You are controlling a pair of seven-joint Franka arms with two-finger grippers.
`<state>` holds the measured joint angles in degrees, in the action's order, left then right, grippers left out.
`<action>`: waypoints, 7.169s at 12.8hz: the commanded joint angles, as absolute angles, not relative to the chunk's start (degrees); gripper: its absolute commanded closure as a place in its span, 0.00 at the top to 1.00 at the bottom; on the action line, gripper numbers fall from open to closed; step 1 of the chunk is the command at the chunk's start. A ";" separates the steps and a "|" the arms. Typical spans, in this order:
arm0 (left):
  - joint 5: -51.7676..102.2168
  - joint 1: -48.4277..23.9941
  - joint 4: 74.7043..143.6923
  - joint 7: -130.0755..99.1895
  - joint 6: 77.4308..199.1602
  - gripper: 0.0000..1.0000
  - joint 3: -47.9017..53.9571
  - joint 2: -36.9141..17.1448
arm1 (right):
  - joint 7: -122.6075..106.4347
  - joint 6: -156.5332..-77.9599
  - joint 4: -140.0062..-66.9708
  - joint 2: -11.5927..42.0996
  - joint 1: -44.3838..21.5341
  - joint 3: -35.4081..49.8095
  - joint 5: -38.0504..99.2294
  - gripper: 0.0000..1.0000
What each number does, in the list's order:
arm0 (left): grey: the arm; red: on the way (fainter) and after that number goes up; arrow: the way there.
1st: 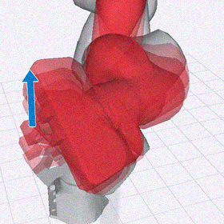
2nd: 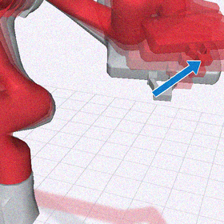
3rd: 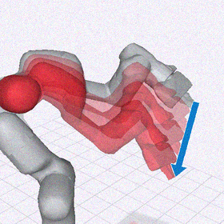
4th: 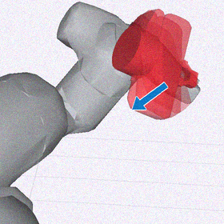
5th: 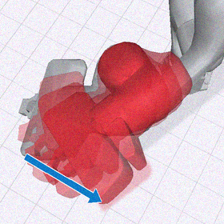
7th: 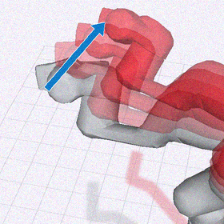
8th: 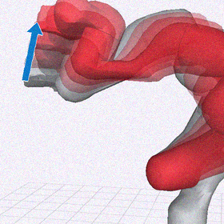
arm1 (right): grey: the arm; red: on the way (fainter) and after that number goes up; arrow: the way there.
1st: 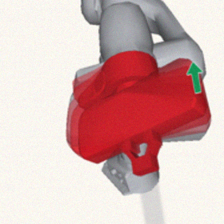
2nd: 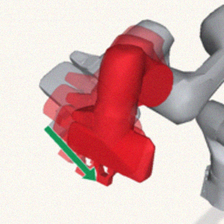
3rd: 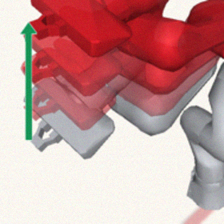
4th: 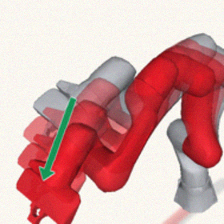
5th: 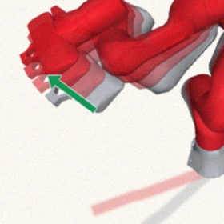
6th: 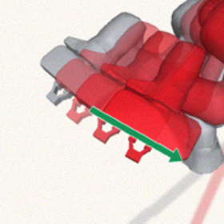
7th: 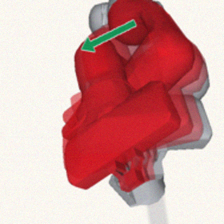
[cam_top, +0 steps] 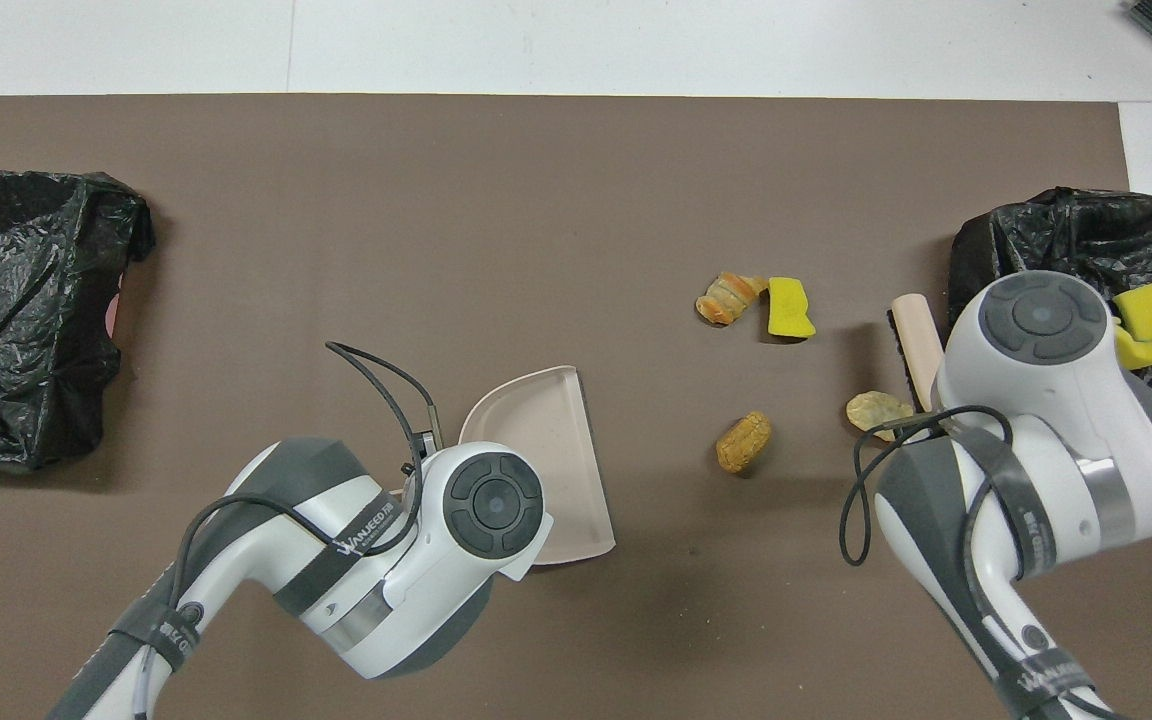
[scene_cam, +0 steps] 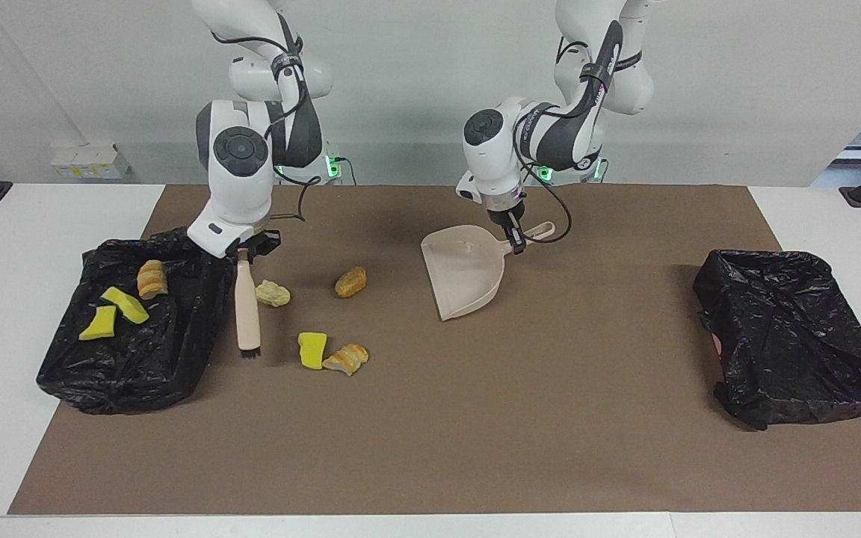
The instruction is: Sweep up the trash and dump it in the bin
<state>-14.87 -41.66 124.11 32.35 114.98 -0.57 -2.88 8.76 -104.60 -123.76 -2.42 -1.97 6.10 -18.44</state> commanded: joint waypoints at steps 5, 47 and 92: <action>-13.80 -41.66 126.12 30.86 116.54 0.00 -0.97 -1.58 | 13.00 -118.38 -138.87 -8.89 -1.31 6.33 -17.84 0.00; -12.92 -40.69 126.91 27.87 116.46 0.00 -0.97 -1.32 | -18.02 -108.22 -113.03 13.36 -10.62 13.71 -9.78 0.00; -11.87 -39.99 127.35 24.52 116.81 0.00 -0.97 -1.32 | 18.46 -115.95 -123.75 5.19 -24.70 13.10 17.14 0.00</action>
<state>-12.13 -40.77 125.39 24.91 115.17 -1.08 -2.86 21.38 -118.04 -124.08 5.88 -26.42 13.37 16.50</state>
